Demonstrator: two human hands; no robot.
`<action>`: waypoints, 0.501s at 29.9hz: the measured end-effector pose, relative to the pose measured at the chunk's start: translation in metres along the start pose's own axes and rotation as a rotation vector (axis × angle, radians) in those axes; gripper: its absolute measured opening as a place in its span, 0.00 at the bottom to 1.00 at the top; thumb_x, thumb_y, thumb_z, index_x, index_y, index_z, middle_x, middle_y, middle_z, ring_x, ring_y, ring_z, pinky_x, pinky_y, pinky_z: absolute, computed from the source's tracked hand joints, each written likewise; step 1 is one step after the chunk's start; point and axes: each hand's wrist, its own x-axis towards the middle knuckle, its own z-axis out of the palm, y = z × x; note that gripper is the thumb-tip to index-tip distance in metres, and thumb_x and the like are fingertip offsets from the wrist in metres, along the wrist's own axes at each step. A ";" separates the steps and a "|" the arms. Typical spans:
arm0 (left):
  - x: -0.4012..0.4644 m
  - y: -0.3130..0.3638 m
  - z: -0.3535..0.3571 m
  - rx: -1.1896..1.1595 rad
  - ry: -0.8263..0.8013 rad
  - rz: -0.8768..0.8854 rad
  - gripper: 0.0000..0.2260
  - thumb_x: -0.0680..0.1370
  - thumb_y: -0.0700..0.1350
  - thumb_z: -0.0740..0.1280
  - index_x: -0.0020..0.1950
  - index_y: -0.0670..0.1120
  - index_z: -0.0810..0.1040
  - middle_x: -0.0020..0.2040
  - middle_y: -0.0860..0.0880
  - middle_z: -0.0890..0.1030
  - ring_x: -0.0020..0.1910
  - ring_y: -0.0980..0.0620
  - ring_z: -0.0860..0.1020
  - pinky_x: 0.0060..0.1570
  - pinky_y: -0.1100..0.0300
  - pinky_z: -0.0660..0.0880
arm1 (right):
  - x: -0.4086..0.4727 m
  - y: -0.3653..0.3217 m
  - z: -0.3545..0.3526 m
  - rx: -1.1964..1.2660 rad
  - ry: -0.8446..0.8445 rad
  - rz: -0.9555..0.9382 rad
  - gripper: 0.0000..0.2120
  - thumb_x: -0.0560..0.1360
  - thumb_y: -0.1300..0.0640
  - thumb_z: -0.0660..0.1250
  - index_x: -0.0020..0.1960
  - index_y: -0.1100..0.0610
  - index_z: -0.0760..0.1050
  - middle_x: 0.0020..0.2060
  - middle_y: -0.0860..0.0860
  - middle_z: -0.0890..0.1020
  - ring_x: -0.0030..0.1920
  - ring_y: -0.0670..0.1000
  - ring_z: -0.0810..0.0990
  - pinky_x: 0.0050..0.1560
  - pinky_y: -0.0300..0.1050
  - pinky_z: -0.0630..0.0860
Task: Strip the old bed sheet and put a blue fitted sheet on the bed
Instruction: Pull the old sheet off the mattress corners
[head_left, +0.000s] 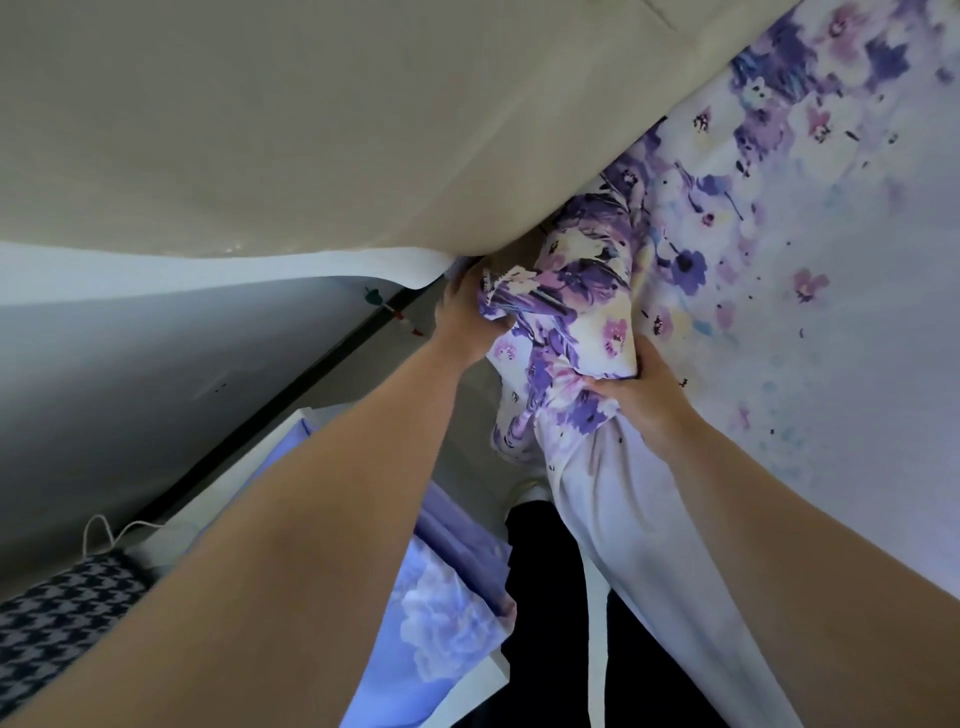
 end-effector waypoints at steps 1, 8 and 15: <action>0.004 0.007 -0.003 0.104 -0.052 0.043 0.33 0.75 0.46 0.70 0.76 0.47 0.57 0.75 0.45 0.59 0.74 0.44 0.58 0.72 0.51 0.58 | 0.000 -0.001 0.000 -0.013 -0.003 0.002 0.31 0.64 0.69 0.75 0.64 0.53 0.71 0.56 0.51 0.81 0.57 0.52 0.80 0.58 0.54 0.77; -0.029 0.006 -0.023 0.086 0.199 -0.128 0.10 0.77 0.39 0.57 0.56 0.43 0.73 0.50 0.42 0.79 0.52 0.42 0.76 0.49 0.53 0.72 | -0.008 -0.008 0.015 -0.332 0.121 -0.119 0.33 0.70 0.65 0.73 0.71 0.56 0.63 0.61 0.53 0.77 0.56 0.52 0.78 0.50 0.38 0.72; -0.136 0.024 -0.048 -0.565 0.417 -0.356 0.13 0.83 0.49 0.52 0.50 0.43 0.72 0.35 0.47 0.70 0.31 0.50 0.66 0.25 0.64 0.63 | -0.044 -0.020 0.082 -1.281 -0.404 0.031 0.39 0.73 0.35 0.63 0.75 0.37 0.45 0.76 0.59 0.38 0.75 0.66 0.39 0.71 0.69 0.51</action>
